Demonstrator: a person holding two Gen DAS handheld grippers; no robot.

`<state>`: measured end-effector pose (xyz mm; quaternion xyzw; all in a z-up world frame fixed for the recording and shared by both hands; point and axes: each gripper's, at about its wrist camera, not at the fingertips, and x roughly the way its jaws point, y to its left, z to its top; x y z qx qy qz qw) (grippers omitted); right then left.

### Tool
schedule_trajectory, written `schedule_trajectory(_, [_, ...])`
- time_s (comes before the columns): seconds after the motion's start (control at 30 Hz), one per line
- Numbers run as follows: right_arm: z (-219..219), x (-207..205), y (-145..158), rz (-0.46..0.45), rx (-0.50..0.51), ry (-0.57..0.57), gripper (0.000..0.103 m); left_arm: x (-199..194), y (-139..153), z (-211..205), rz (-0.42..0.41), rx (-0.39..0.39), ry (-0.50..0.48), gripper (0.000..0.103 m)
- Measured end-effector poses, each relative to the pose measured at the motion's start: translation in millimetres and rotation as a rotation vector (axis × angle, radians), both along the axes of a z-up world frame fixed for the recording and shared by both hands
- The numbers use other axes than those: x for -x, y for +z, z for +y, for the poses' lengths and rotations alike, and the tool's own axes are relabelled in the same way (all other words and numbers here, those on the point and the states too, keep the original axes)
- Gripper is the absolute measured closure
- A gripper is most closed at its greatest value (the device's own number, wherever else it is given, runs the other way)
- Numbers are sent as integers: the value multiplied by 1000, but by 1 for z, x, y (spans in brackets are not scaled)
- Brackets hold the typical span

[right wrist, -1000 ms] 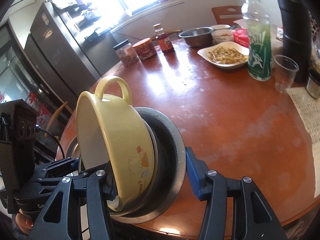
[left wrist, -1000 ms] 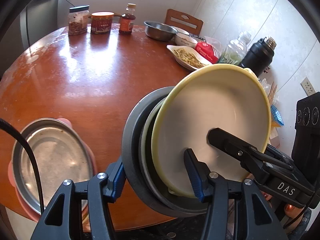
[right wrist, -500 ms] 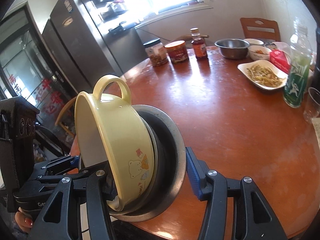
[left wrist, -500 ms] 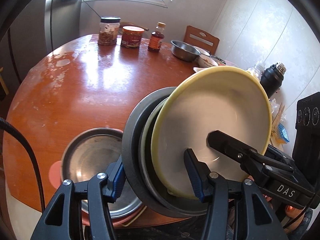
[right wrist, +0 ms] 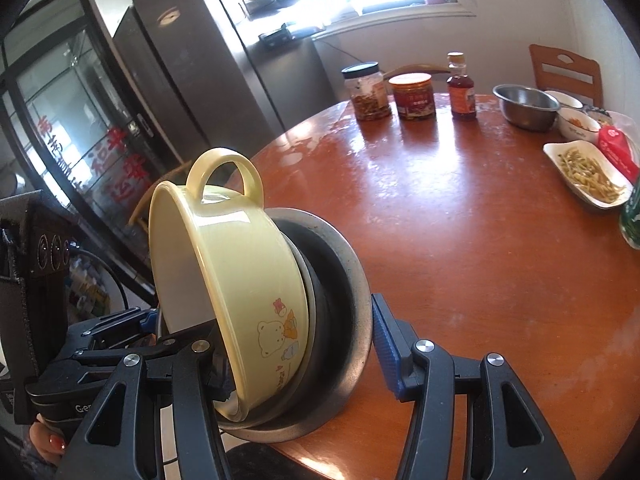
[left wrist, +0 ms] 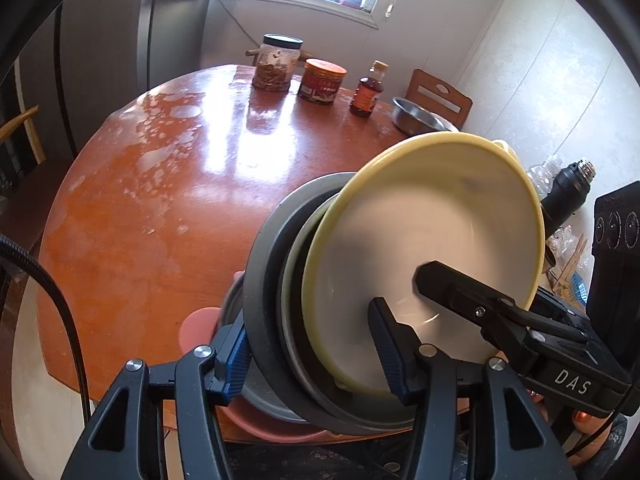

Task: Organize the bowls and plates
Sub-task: 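Carry the nested bowl stack over the pink plate stack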

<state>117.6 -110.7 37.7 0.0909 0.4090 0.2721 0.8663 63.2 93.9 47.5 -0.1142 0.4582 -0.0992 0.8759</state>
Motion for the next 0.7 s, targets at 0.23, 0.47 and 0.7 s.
schedule_trajectory(0.23, [18,-8,-16,41,4,25,46,-1,-16,16,36,-5,15,49])
schedule_trajectory(0.47, [27,-11,-28,64,14,33,46,-5,-26,21,54,-6,16,49])
schedule_trajectory(0.7, [31,-13,-34,86,26,35,46,-8,-32,22,67,-7,15,49])
